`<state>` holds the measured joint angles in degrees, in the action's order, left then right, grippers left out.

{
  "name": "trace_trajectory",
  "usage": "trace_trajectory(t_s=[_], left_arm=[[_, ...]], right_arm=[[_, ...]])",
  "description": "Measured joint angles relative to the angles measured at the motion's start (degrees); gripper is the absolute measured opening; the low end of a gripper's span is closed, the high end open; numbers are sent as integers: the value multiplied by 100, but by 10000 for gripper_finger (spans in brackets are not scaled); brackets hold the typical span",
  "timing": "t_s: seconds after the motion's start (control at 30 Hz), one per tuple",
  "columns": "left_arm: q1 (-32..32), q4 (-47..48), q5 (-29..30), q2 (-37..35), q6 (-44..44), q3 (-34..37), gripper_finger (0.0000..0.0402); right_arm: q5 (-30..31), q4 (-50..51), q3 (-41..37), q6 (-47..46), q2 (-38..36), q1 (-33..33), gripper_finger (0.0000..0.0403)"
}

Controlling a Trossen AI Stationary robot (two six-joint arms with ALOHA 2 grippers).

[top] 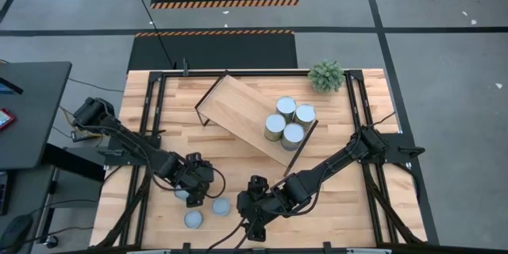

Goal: Pick and place cans onto a shelf
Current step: Put the canned diced tomatoes on the shelf

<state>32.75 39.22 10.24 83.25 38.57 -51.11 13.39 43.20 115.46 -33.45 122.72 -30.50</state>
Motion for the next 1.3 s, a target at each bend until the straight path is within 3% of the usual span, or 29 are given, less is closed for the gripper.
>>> trace_trajectory(t_s=[0.57,0.77,0.9,1.17,1.3], left_arm=[[0,286,-350,697,-372,0,345],[-166,251,-370,675,-326,-2,288],[-379,382,-704,629,-332,-93,286],[-838,1194,-1263,164,-433,-1129,286],[-1038,1624,-1233,187,-216,-1920,286]], right_arm=[[-14,163,86,43,9,0,398],[-74,1036,646,126,9,0,383],[-112,1816,1111,169,9,-1,364],[25,2816,1611,170,-288,-105,347],[436,3214,1613,59,-606,-155,347]])
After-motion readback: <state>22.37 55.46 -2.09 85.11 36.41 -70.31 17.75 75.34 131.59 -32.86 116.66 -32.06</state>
